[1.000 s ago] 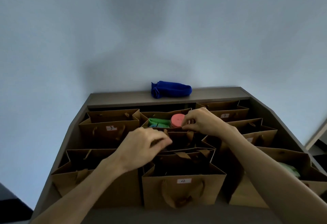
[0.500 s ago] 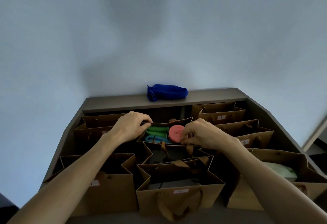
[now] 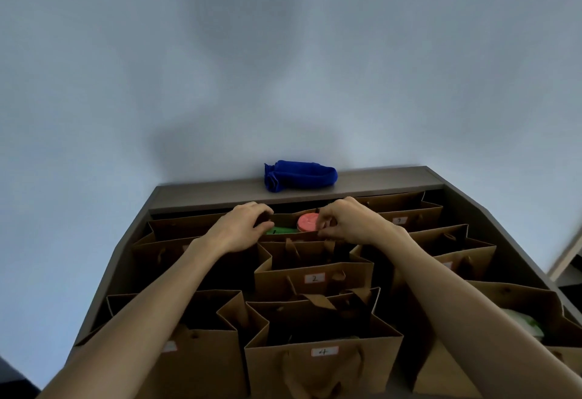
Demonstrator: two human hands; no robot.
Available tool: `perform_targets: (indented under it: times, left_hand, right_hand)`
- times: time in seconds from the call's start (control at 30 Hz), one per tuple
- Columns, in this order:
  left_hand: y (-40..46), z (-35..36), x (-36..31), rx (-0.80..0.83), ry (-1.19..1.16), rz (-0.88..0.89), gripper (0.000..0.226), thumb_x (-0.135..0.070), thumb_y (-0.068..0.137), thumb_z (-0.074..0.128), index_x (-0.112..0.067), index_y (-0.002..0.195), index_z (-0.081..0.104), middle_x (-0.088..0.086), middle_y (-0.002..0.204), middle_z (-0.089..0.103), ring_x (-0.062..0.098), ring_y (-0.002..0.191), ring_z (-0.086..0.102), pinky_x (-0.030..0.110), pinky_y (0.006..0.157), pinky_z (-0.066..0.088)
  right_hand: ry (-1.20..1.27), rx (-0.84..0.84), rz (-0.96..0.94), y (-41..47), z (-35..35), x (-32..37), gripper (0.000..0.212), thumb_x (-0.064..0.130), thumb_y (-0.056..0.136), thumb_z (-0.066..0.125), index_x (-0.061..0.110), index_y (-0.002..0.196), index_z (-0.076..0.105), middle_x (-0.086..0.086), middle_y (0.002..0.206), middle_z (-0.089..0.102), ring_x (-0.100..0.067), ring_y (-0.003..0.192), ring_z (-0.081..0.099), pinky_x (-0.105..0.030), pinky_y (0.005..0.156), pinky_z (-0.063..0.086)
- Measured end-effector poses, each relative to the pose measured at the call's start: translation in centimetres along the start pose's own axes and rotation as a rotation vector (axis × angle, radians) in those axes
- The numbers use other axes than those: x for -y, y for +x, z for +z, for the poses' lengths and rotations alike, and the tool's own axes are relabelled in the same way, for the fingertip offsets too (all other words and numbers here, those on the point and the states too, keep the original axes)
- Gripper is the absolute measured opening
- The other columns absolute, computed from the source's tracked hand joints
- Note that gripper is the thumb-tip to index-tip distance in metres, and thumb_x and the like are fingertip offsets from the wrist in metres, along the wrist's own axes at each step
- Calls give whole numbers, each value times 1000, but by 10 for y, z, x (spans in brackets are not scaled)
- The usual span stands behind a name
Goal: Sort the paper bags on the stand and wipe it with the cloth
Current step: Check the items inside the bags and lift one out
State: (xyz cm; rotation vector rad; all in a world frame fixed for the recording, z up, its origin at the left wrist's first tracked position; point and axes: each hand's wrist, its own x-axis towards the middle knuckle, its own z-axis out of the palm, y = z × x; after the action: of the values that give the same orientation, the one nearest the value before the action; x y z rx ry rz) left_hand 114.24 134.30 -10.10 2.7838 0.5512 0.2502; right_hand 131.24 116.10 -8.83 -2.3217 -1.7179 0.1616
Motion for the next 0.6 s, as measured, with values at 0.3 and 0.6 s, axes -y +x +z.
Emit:
perform_targets:
  times: [0.3,0.6]
  left_hand:
    - [-1,5,6,-41,-47,0,38,-36,94,54,-25,130,50,-3,131,53,11,117,51,36,97,49]
    - [-10,4,6,-180,-109,9,36,-34,95,52,-21,129,52,-3,132,52,10,121,48,31,102,42]
  right_hand:
    - [-64,251,66,42,-1,-4,90,39,80,78,31,152,25,-1,155,34,-26,141,31,-51,114,30]
    - [12,340,37,61,10,-11,78,35,79,79,31,144,36,-1,144,45,-25,131,42,-46,105,42]
